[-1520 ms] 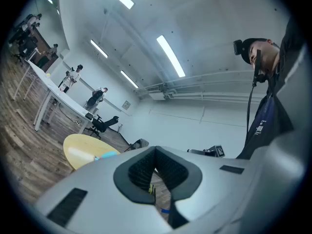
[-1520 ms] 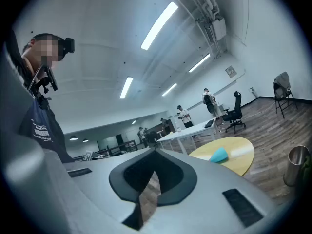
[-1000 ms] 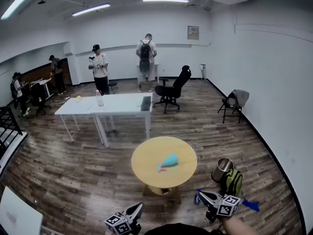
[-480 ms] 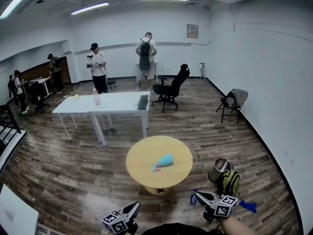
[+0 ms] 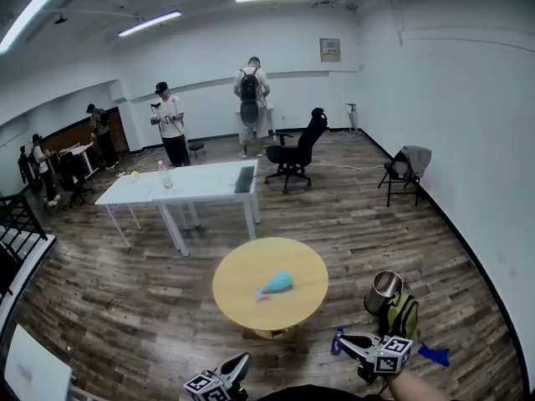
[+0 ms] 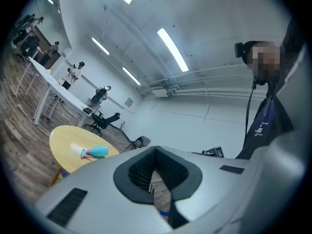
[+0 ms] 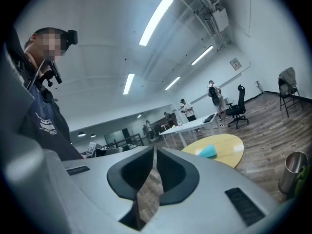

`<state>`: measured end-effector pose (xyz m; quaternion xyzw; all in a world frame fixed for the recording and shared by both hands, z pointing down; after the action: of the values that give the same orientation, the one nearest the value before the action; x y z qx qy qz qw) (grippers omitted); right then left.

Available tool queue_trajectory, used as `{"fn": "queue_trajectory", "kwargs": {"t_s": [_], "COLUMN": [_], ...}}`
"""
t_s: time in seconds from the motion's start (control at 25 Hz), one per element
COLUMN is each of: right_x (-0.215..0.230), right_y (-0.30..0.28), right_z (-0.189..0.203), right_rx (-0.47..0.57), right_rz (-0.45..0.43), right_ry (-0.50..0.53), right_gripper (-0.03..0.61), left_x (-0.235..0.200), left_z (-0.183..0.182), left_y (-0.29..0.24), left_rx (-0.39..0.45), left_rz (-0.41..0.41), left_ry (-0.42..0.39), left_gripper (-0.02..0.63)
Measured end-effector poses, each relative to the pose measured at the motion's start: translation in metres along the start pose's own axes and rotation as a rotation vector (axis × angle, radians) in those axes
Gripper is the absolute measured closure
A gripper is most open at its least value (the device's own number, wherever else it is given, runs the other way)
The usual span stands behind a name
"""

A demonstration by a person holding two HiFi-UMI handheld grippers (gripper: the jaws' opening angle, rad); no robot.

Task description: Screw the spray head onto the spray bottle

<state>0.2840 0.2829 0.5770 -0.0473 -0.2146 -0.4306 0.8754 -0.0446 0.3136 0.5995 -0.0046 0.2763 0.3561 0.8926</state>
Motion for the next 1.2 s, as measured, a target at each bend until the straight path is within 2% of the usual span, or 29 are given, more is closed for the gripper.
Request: {"fn": "queue_trajectory", "kwargs": {"t_s": [0.16, 0.28, 0.48, 0.64, 0.8, 0.92, 1.08, 1.2], "right_x": [0.023, 0.039, 0.072, 0.093, 0.13, 0.164, 0.212, 0.253], "right_y": [-0.019, -0.051, -0.141, -0.219, -0.289, -0.331, -0.36, -0.385], "right_z": [0.001, 0.007, 0.005, 0.011, 0.021, 0.029, 0.057, 0.08], "right_rx": [-0.026, -0.039, -0.057, -0.125, -0.237, -0.38, -0.61, -0.772], "right_rz": [-0.026, -0.034, -0.028, -0.005, 0.015, 0.006, -0.104, -0.237], "right_ry": [-0.006, -0.005, 0.048, 0.102, 0.203, 0.311, 0.506, 0.65], "right_gripper": [0.504, 0.481, 0.425, 0.341, 0.292, 0.24, 0.186, 0.171], "left_x": [-0.015, -0.049, -0.144, -0.228, -0.294, -0.324, -0.333, -0.335], "left_z": [0.002, -0.008, -0.041, -0.081, -0.118, -0.129, -0.114, -0.105], "left_y": [-0.018, -0.031, -0.066, -0.098, -0.136, -0.177, -0.22, -0.238], "left_rx": [-0.022, -0.018, -0.011, -0.069, -0.131, -0.152, -0.175, -0.201], "left_rz": [-0.027, -0.027, 0.018, 0.077, 0.142, 0.171, 0.181, 0.134], "left_ry": [0.009, 0.015, 0.032, 0.029, 0.021, 0.025, 0.048, 0.048], "left_gripper": [0.606, 0.606, 0.606, 0.606, 0.606, 0.606, 0.606, 0.605]}}
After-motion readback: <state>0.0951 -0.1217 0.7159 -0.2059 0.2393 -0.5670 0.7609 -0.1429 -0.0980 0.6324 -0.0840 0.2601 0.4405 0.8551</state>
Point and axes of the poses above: the fingertips, and each gripper's own axes: y backward along the fingers, x to its right, z out of its underside, the point moved 5 cm from there along y, backward along the fingers, and after that the axes turned 10 degrees about x, right-handed, at the moved point
